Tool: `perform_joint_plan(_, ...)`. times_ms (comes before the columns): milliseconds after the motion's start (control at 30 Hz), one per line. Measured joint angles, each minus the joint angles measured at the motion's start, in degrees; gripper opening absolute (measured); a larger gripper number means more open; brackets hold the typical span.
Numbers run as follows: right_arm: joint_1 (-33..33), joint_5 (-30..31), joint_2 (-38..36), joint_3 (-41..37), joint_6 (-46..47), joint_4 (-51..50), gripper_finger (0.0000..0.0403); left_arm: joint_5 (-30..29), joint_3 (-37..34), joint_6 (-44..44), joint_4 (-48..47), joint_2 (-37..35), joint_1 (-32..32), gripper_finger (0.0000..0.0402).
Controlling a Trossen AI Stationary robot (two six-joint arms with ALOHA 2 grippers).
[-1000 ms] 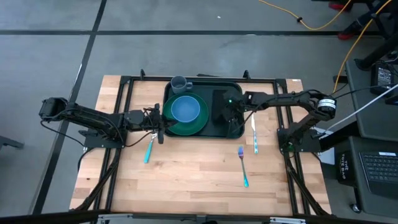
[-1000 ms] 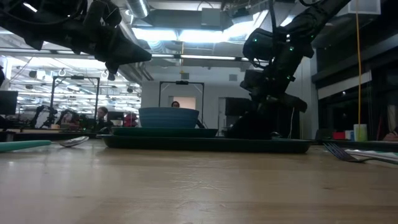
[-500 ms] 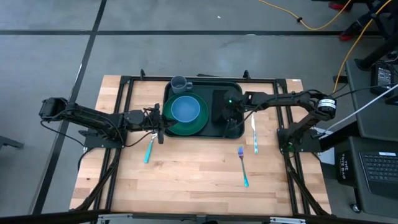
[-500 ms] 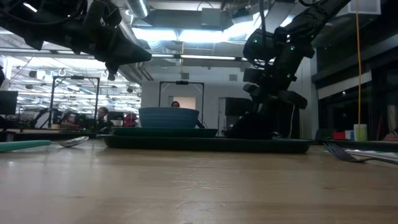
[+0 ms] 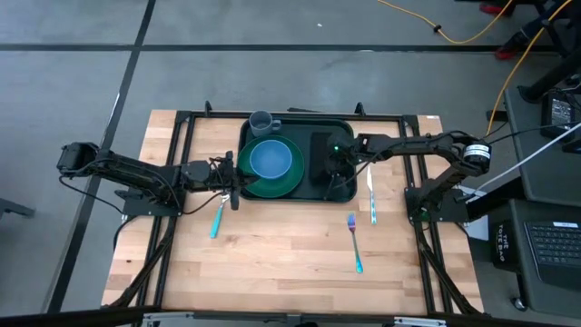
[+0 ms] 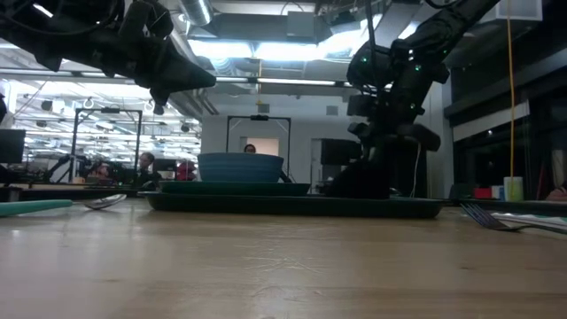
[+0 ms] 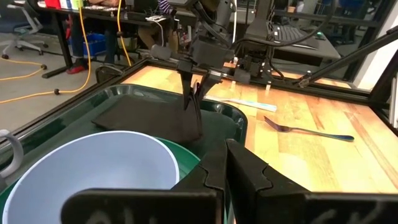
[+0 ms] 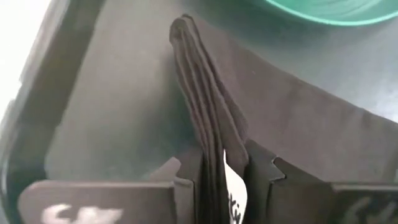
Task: Set up tray
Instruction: Put the black napkin on the black tray to the right of the green plate
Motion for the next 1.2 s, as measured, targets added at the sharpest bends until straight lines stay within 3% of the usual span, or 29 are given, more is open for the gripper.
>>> perform_joint_plan(300, 0.0, -1.0, 0.0, 0.0, 2.8, 0.0, 0.0078, 0.0, 0.0, -1.0, 0.0, 0.0, 0.0, 0.0003)
perform_joint_plan(500, 0.0, 3.8, 0.8, 0.0, 2.3, 0.3, 0.0118, 0.0, 0.0, -1.6, 0.0, 0.0, 0.0, 0.0001)
perform_joint_plan(867, 0.0, 4.1, 7.8, 0.0, -0.2, 2.8, 0.0179, 0.0, 0.0, -1.6, -0.4, 0.0, 0.0, 0.0002)
perform_joint_plan(1200, 0.0, 3.2, 5.6, 0.1, 1.0, 2.6, 0.019, 0.0, 0.0, -1.4, -0.4, 0.0, 0.0, 0.0003)
